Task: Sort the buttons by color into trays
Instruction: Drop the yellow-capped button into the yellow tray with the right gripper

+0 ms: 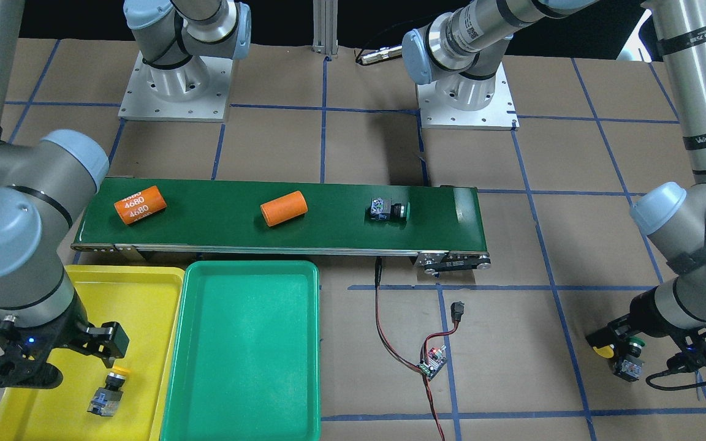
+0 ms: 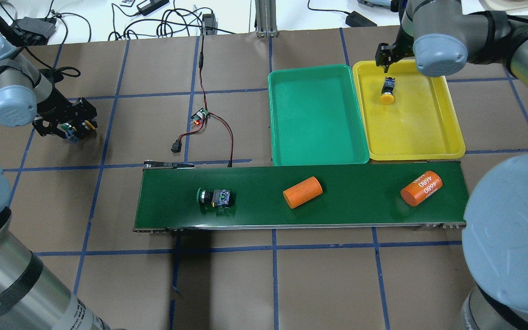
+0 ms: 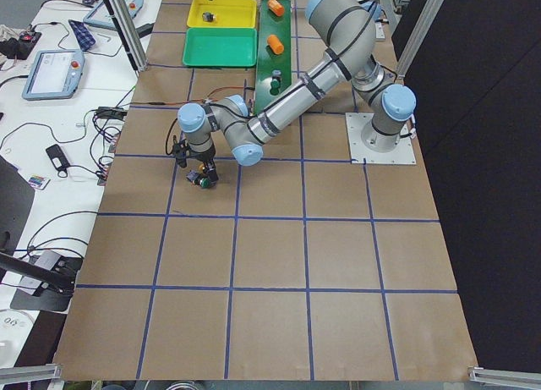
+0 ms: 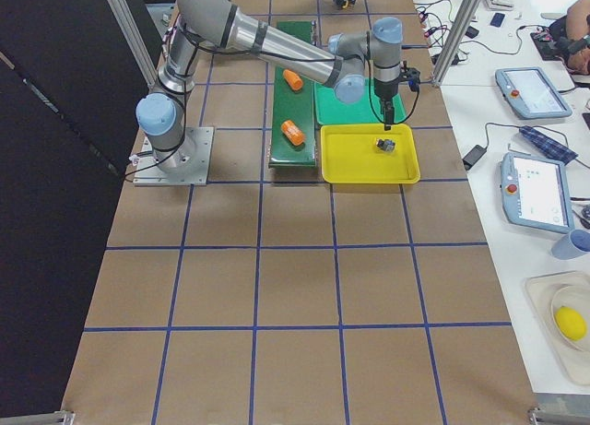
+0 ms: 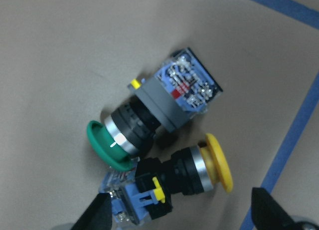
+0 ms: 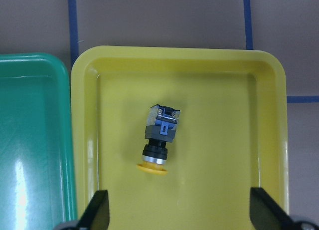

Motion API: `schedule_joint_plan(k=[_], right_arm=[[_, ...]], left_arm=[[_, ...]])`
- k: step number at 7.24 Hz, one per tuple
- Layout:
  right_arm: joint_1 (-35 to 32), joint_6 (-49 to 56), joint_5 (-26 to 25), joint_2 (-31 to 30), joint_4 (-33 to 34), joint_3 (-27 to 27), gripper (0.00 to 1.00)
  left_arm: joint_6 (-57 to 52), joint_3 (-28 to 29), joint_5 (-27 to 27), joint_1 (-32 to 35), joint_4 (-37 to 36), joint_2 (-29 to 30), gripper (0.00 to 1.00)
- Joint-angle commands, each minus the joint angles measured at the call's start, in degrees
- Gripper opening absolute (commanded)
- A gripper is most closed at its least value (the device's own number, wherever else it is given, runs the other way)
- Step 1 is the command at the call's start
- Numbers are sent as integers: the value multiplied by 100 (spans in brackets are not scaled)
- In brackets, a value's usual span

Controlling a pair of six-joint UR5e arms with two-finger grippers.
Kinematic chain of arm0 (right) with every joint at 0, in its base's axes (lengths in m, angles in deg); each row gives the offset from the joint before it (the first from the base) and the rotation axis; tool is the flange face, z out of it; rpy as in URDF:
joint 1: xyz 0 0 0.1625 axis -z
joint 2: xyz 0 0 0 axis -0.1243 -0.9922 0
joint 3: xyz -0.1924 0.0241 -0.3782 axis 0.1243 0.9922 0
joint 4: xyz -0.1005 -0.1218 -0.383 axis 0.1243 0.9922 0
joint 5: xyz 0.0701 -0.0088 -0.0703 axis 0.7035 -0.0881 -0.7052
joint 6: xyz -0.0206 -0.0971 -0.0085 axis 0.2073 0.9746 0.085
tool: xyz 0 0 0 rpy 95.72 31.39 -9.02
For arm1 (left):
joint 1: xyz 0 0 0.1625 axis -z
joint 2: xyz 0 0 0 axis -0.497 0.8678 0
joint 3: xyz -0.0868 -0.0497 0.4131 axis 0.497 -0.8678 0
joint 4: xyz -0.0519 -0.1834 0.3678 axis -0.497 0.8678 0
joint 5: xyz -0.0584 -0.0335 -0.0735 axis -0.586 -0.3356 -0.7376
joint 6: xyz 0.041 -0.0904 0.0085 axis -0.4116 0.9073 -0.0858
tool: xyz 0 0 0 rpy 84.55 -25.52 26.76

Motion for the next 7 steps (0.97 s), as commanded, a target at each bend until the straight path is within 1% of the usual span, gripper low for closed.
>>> schedule_joint_plan(k=[1, 2, 3, 4, 5, 7], right_arm=[[-342, -67, 6, -823, -661, 56, 100], [-762, -76, 23, -879, -619, 65, 100], [-949, -163, 15, -723, -662, -13, 100], [-1055, -173, 15, -878, -984, -23, 100], [-1082, -286, 23, -958, -1448, -23, 100], [-1082, -366, 23, -959, -1515, -23, 100]], left_arm=[[-25, 151, -20, 8, -17, -38, 100], [1, 238, -46, 17, -17, -30, 100], [1, 231, -46, 17, -9, -13, 100], [27, 143, -46, 8, -17, -4, 100], [19, 143, -46, 8, -17, 5, 100], [-8, 20, 33, 8, -9, 31, 100]])
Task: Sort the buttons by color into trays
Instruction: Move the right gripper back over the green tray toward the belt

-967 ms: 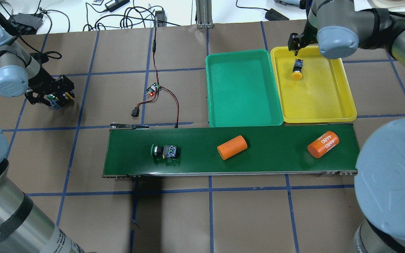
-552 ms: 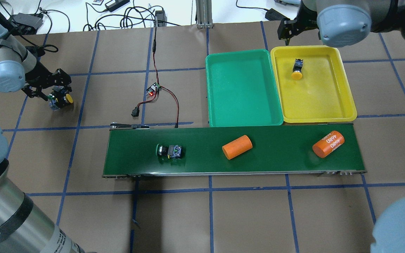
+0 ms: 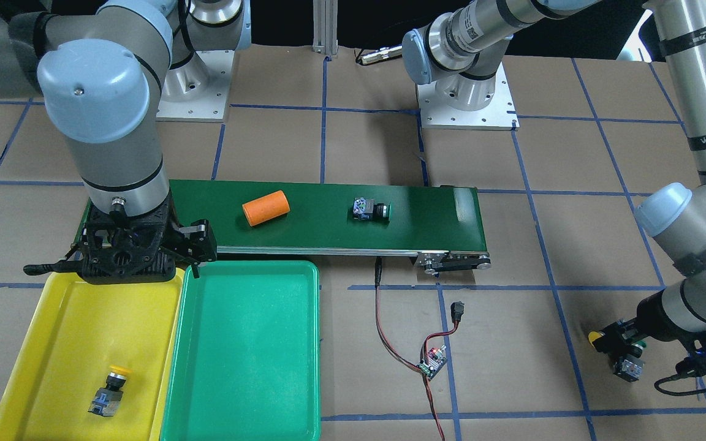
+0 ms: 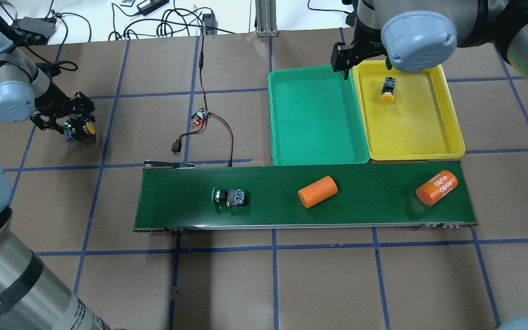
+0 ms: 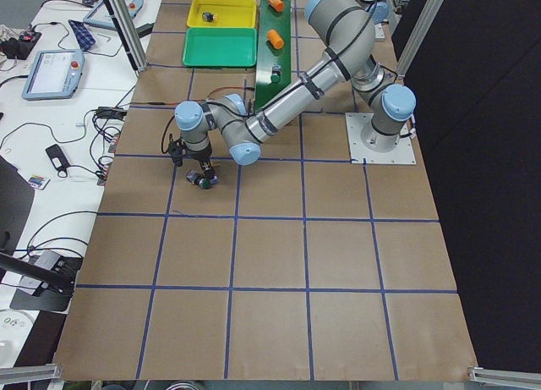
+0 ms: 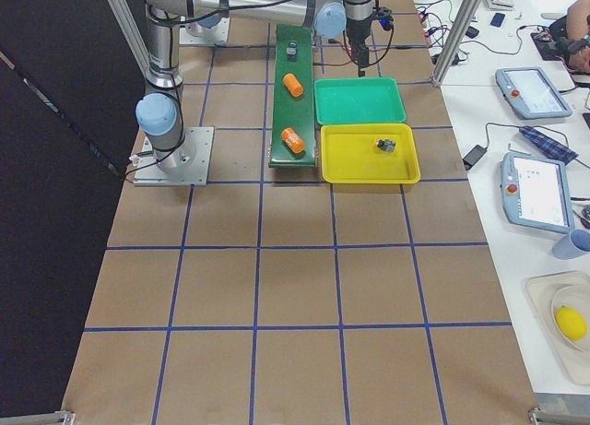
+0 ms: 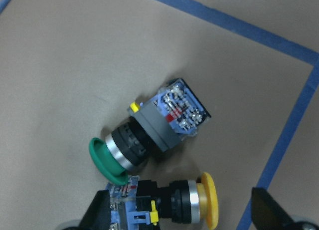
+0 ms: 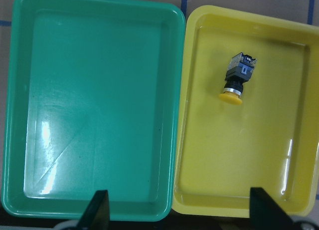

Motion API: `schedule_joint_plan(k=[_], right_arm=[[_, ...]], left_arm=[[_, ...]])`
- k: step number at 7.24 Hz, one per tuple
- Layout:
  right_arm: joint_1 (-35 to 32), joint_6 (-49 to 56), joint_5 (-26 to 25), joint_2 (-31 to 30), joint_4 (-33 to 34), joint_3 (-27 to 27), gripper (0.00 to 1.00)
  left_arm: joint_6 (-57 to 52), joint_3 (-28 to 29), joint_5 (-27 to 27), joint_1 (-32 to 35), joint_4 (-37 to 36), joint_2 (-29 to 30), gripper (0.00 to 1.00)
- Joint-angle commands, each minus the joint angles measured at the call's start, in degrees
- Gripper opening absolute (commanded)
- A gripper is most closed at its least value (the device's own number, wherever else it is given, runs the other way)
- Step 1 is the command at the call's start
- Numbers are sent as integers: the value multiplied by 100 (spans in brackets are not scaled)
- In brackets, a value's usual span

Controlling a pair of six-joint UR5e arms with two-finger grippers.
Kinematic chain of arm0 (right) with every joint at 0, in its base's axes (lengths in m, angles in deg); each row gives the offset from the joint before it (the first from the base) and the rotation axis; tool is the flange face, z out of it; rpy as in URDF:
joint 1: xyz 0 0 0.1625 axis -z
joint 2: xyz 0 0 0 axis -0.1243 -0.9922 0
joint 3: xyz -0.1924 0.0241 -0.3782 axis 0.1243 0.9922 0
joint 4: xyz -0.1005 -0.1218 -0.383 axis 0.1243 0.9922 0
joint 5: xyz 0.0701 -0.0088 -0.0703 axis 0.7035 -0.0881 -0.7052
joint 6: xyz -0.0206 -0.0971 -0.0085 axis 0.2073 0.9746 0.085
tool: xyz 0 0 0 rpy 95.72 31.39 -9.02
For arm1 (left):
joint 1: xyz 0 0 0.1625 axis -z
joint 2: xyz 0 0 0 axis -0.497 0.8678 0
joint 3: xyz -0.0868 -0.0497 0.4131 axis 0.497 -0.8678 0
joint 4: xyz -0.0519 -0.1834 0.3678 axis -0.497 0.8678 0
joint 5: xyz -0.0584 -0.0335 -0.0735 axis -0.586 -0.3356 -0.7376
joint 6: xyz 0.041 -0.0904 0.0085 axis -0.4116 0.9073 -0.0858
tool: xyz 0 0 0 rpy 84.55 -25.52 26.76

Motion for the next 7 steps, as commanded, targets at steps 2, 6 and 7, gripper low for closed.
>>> schedule_joint_plan(k=[2, 6, 7], right_arm=[[-21, -53, 5, -34, -221, -2, 100], [-39, -53, 628, 1, -881, -19, 100], [-48, -53, 646, -7, -908, -115, 100]], left_arm=[[-35, 7, 125, -1, 12, 6, 100], [-35, -1, 179, 8, 65, 5, 100], [-44, -19, 179, -1, 56, 6, 100]])
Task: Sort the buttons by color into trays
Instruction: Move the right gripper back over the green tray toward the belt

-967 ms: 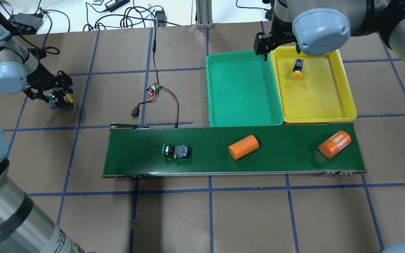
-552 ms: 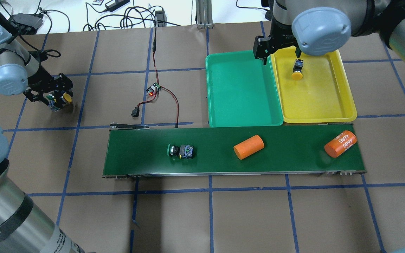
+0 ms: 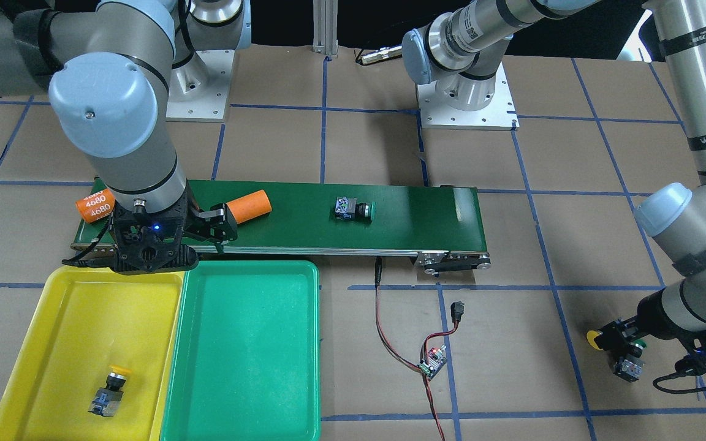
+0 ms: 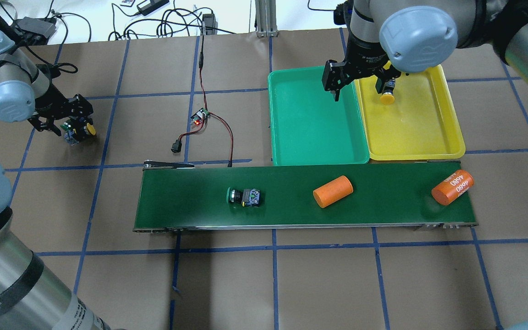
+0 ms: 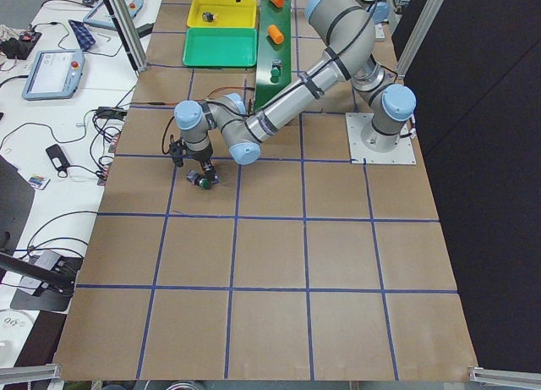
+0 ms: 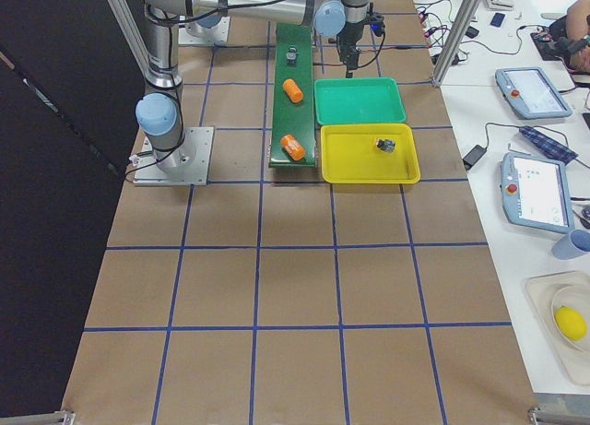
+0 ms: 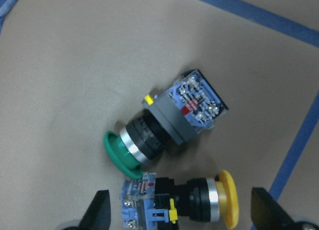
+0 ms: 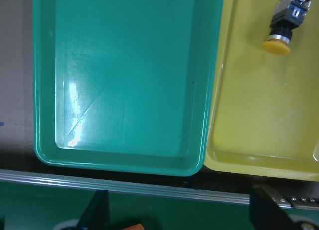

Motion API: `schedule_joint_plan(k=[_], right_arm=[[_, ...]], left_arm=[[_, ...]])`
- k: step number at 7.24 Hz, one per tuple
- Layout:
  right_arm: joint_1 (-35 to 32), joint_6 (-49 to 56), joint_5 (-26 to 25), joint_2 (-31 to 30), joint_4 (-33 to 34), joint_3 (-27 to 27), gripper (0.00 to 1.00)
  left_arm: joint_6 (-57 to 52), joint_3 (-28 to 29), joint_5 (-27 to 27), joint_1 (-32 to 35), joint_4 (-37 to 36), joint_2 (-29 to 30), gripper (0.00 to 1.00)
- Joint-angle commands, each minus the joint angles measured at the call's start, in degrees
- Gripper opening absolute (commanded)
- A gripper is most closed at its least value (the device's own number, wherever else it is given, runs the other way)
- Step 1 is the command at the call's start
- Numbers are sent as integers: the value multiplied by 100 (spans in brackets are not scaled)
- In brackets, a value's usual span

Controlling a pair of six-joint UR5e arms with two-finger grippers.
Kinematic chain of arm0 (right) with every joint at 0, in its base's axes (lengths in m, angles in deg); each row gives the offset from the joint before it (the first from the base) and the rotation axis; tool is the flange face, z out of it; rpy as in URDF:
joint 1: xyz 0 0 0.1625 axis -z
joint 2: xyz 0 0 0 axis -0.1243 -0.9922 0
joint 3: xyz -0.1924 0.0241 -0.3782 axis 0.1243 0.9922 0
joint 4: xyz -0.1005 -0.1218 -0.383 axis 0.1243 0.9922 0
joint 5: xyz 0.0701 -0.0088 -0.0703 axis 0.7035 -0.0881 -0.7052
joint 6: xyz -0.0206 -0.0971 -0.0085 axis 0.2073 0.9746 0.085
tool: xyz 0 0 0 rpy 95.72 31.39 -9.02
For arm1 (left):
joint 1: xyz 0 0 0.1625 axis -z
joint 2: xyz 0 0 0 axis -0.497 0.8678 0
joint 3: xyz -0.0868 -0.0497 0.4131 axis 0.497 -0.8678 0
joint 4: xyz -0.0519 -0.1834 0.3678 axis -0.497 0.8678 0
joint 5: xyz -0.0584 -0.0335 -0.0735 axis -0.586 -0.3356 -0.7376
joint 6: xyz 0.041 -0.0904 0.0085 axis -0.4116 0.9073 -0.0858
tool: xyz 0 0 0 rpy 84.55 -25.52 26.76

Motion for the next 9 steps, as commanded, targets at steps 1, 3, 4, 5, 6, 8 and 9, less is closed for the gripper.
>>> schedule_joint_plan(k=[1, 3, 4, 5, 6, 8, 9], right_arm=[[-18, -1, 137, -18, -56, -174, 100], [-53, -523, 155, -27, -55, -193, 100], [-253, -1190, 147, -1, 5, -193, 100], [-342, -1953, 129, -26, -11, -201, 100], [-361, -2718, 138, -88, -11, -201, 100], [-491, -4359, 138, -158, -38, -289, 100], [-632, -5439, 129, -158, 23, -516, 100]], left_arm=[[-7, -49, -8, -18, -7, 17, 100], [-7, -40, 18, -9, 2, 9, 100], [-7, -58, 18, -18, 2, 9, 100], [-15, -93, 10, -18, 2, 17, 100], [-15, -93, 18, -53, 10, 35, 100], [-42, -84, -25, -71, 2, 79, 100], [-164, -67, -78, -71, 2, 88, 85]])
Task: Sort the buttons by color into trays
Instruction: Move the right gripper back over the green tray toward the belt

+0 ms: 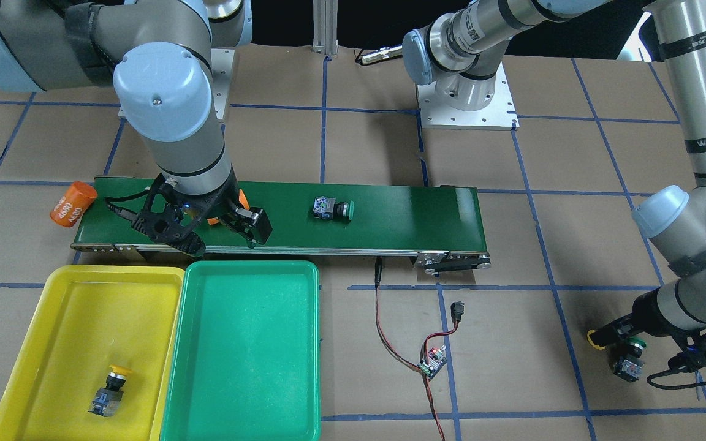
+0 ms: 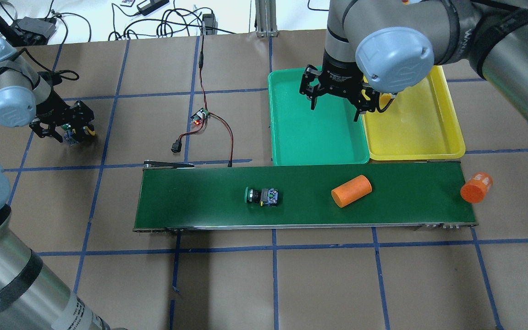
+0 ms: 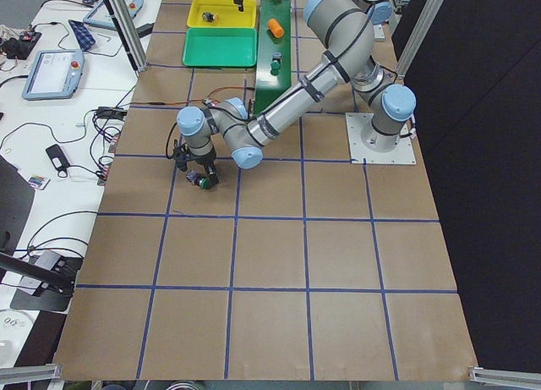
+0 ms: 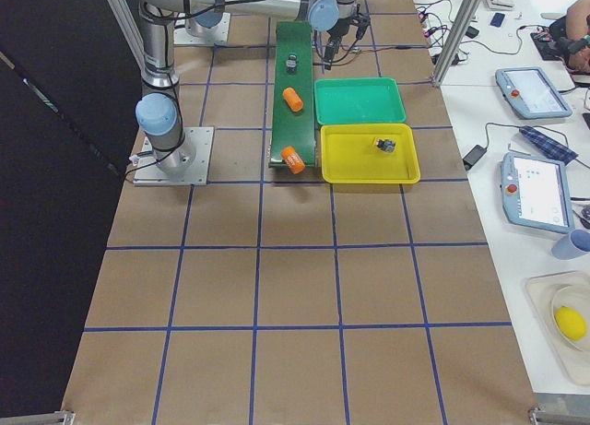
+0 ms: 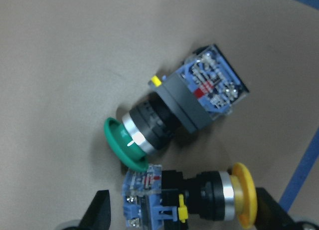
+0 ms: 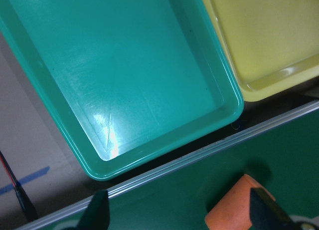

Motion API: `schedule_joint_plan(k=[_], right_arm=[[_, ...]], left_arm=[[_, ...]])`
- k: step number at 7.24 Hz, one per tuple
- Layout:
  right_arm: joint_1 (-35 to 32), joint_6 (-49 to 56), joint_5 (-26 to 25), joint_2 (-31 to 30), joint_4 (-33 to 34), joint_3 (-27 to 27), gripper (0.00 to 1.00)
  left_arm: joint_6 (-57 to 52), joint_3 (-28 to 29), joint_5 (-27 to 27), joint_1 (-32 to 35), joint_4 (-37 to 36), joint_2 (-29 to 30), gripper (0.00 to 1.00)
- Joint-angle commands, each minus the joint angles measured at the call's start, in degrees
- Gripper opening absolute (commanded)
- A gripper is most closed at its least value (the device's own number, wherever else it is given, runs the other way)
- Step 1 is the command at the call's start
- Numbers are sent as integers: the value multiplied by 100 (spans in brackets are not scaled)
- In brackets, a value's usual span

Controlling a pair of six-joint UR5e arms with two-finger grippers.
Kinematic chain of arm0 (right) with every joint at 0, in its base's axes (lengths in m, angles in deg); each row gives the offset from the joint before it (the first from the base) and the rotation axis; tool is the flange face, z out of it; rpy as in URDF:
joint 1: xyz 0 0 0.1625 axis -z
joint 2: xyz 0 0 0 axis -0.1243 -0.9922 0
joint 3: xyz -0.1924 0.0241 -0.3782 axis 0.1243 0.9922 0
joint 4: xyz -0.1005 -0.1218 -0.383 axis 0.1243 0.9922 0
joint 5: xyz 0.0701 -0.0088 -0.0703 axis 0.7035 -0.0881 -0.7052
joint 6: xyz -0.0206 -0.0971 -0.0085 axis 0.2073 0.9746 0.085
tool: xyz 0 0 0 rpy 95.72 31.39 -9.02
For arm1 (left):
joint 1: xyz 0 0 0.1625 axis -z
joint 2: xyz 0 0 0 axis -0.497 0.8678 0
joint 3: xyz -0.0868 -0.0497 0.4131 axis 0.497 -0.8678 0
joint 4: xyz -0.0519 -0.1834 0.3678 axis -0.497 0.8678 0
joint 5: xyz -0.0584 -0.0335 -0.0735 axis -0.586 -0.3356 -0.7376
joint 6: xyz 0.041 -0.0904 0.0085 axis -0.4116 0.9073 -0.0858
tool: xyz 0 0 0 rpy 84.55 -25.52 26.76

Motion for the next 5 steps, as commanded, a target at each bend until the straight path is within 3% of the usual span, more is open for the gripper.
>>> schedule_joint_plan(k=[1, 2, 3, 5], right_arm=[[-246, -1811, 8, -13, 171, -352, 100], [-247, -2426, 9, 47, 460, -405, 100], [-256, -2884, 9, 74, 488, -406, 100], [-256, -2976, -9, 127, 498, -406, 100]], left_arm=[[-284, 31, -71, -5, -27, 17, 41], [-321, 39, -62, 4, -27, -26, 12], [-225, -56, -10, 135, 60, -218, 5], [-216, -547, -184, 537, 934, -1208, 6]])
